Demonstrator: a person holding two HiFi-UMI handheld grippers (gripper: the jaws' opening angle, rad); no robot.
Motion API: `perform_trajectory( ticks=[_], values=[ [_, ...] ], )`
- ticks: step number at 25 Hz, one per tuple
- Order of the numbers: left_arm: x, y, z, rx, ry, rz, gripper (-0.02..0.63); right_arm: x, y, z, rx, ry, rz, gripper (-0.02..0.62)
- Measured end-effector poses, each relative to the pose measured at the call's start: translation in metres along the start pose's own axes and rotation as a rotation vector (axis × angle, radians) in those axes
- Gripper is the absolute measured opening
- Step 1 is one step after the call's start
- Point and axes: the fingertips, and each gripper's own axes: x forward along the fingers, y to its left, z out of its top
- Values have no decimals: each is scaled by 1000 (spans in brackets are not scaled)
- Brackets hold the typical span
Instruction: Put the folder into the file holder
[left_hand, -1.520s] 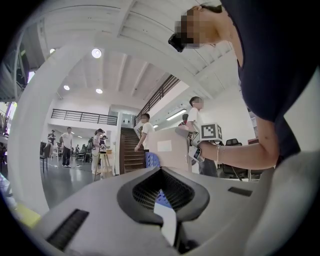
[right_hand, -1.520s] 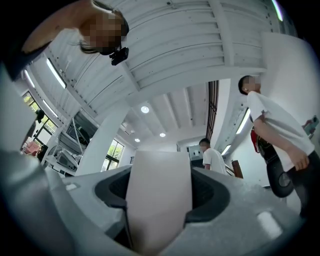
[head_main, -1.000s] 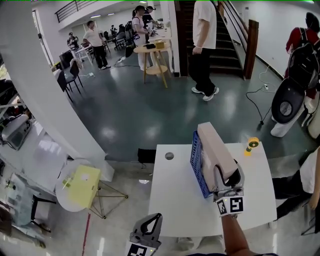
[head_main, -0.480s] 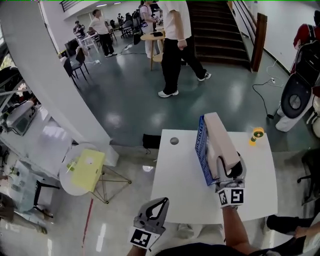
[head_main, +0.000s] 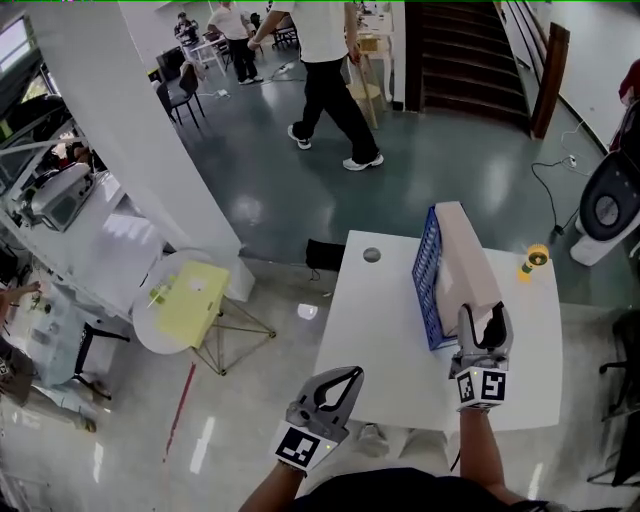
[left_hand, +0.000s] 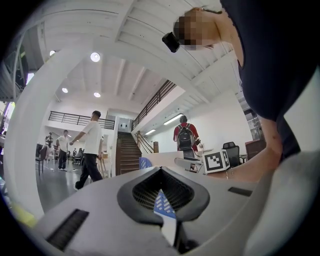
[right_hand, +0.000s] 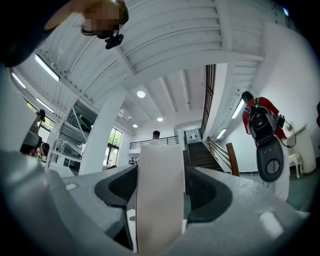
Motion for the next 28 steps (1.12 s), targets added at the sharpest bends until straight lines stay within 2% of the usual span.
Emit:
perform_trajectory(
  ticks=[11, 16, 18, 21, 23, 28],
  values=[
    [12, -16, -6, -4, -13, -48, -2, -61, -10, 0, 12, 64, 3, 279],
    [18, -23, -14, 1, -12, -87, -2, -88, -12, -4, 4, 107, -11, 225],
    [21, -27, -21, -1, -4, -99, -2, -97, -15, -9, 23, 123, -29, 176],
    [25, -31, -33, -26, 6, -102, -2, -109, -19, -13, 57, 142, -52, 141],
    [26, -30, -39, -43, 8, -98, -2, -117, -16, -17, 57, 161, -49, 99],
    [27, -29, -49, -49, 19, -90, -2, -142, 1, -44, 39, 249, -8, 58]
  ],
)
